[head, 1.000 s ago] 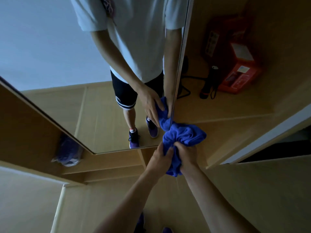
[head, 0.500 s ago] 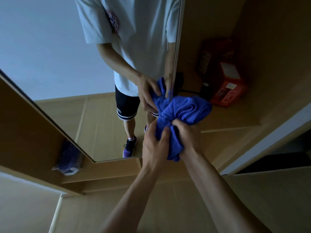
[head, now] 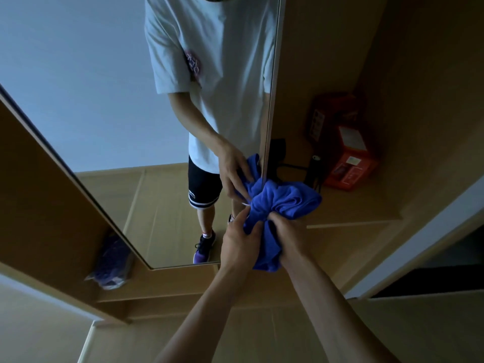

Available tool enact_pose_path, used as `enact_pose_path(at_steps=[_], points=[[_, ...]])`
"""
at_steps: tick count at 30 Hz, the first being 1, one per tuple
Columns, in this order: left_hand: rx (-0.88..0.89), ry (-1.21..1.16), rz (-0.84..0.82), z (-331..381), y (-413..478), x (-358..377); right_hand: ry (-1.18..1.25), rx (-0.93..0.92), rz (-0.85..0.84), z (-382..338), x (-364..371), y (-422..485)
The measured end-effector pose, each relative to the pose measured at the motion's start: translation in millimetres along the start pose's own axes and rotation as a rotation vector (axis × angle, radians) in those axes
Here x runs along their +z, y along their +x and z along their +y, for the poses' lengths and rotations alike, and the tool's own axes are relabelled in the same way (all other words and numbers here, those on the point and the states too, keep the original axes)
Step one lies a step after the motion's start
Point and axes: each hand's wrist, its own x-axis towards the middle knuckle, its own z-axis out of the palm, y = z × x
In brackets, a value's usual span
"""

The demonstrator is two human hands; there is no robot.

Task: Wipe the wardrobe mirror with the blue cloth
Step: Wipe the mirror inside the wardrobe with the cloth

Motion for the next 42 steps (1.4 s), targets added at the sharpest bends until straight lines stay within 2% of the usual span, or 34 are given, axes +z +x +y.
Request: enact_pose_path(at_steps=[5,10,18,21,27,31,34,37,42], points=[[-0.06,0.036,0.001,4,-6,3,-0.048,0.061,-0.02,-4,-2,-10],[0.105,0.007,0.133,59,-5,-13,0.063,-0.044,-0.147,-56,16,-27],[0.458,-0.077,0.264,157,-18,-42,0.138,-0.471,-0.166,-161,46,-62],[0.499,-0.077,0.244,161,-16,-45,0.144,-0.546,-0.193,-169,49,-62],[0.324,-0.049,0.175,89,-9,-26,-0.015,-0.337,-0.056,-100,28,-37],[0.171,0.085,0.103,38,0,-14,-0.058,-0.081,-0.033,-47,14,-17],[0.04,0.23,-0.017,7,5,-6,-0.097,0.081,-0.001,-13,2,-12],[-0.028,0.284,-0.077,-4,7,-4,-0.087,0.138,-0.018,-2,-6,-13],[0.087,0.182,0.084,33,10,-14,0.006,0.046,-0.089,-31,9,-13]])
